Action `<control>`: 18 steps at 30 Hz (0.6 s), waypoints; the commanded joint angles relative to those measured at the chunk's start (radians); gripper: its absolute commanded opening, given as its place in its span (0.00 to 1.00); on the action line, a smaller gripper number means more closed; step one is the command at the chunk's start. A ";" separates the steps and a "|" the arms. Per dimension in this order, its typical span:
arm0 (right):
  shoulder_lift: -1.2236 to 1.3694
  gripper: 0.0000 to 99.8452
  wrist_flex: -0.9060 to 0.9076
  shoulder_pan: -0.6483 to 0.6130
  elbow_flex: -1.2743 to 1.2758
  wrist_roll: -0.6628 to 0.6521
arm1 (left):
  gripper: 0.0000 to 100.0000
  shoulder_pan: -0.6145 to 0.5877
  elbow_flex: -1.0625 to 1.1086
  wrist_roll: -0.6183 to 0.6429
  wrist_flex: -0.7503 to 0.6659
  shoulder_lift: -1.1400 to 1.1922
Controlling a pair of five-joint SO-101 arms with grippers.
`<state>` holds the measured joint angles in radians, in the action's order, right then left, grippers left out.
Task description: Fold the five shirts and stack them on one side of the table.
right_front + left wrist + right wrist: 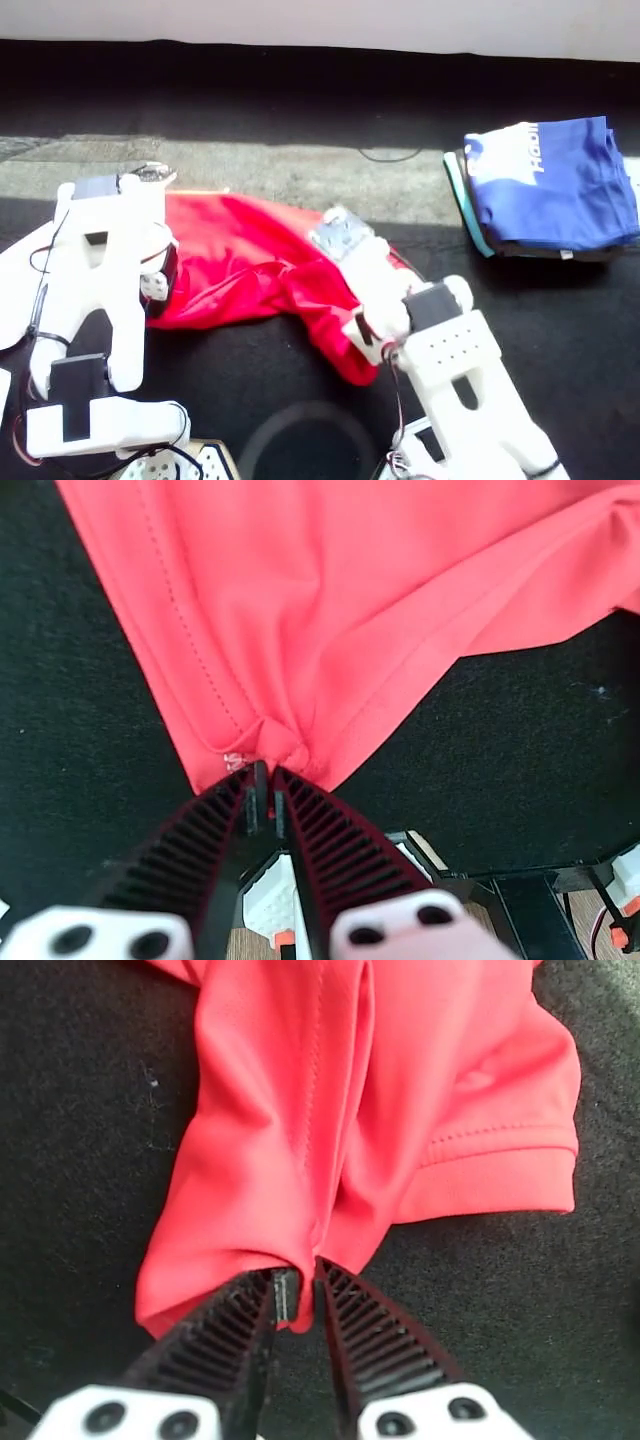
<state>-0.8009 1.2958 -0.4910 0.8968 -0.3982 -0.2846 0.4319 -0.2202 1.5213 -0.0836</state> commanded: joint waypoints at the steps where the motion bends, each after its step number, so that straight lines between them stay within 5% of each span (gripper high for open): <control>1: -0.088 0.01 -0.016 -0.008 0.061 0.011 | 0.01 -0.010 0.010 -0.008 -0.035 -0.036; 6: -0.104 0.14 0.071 -0.010 0.027 0.046 | 0.01 -0.010 0.007 -0.008 -0.046 -0.036; 18: -0.079 0.14 0.162 -0.007 -0.325 0.344 | 0.01 -0.010 0.007 -0.008 -0.046 -0.045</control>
<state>-0.8807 1.4553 -0.4910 0.6360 -0.1005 -0.2846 0.4411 -0.2202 1.4814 -0.0836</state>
